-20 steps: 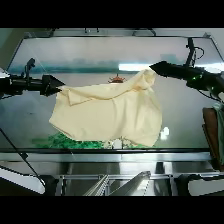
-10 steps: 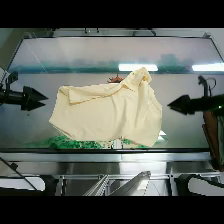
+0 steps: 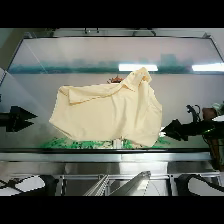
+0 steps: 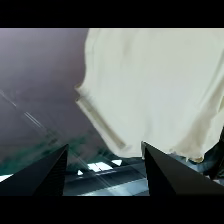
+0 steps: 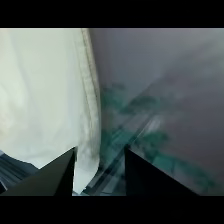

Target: Fold the shirts.

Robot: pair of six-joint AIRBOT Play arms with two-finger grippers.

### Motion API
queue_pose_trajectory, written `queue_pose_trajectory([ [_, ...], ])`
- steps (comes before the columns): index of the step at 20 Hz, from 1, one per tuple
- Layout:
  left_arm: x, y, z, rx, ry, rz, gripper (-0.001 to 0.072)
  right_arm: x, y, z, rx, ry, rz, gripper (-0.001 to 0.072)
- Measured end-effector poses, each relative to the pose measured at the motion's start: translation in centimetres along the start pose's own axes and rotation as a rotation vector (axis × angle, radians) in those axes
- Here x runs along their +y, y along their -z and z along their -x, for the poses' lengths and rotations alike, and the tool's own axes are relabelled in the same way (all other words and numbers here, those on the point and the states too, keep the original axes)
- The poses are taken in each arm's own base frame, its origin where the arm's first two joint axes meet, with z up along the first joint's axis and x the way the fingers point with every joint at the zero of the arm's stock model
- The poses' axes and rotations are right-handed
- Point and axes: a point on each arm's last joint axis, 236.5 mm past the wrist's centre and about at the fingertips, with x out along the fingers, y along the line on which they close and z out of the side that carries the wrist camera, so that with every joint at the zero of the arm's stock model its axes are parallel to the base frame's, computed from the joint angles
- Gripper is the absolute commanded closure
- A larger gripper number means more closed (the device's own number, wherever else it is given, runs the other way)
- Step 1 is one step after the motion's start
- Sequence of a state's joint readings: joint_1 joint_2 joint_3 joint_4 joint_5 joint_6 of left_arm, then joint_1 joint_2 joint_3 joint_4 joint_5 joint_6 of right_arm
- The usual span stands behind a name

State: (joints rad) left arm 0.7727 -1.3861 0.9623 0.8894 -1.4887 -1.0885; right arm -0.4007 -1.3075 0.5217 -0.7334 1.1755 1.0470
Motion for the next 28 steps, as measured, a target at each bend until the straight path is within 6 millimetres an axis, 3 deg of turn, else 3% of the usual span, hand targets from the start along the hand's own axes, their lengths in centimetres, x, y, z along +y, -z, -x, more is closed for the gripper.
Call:
queue_pose_trajectory([
  [6,1.8,1.7,-2.8,0.008,-0.024,0.044,0.0211,3.2,0.5,-3.8,0.029,-0.064,0.035,0.0368],
  [13,1.3,4.0,-9.0,0.160,-0.031,-0.013,0.0215,4.5,0.1,-4.8,0.011,-0.097,0.050,0.0368],
  [15,0.8,4.9,-10.6,0.235,-0.005,-0.009,0.0416,4.6,0.1,-4.8,0.010,-0.100,0.051,0.0368],
  [17,0.7,5.3,-11.8,0.296,0.005,-0.014,0.0421,4.6,0.1,-4.8,0.011,-0.101,0.052,0.0368],
  [22,0.5,5.2,-12.3,0.355,0.012,-0.041,0.0421,4.8,0.1,-4.8,0.012,-0.106,0.053,0.0368],
  [28,1.4,4.8,-11.2,0.345,0.030,-0.019,0.0421,4.9,0.1,-4.8,0.011,-0.113,0.052,0.0368],
])
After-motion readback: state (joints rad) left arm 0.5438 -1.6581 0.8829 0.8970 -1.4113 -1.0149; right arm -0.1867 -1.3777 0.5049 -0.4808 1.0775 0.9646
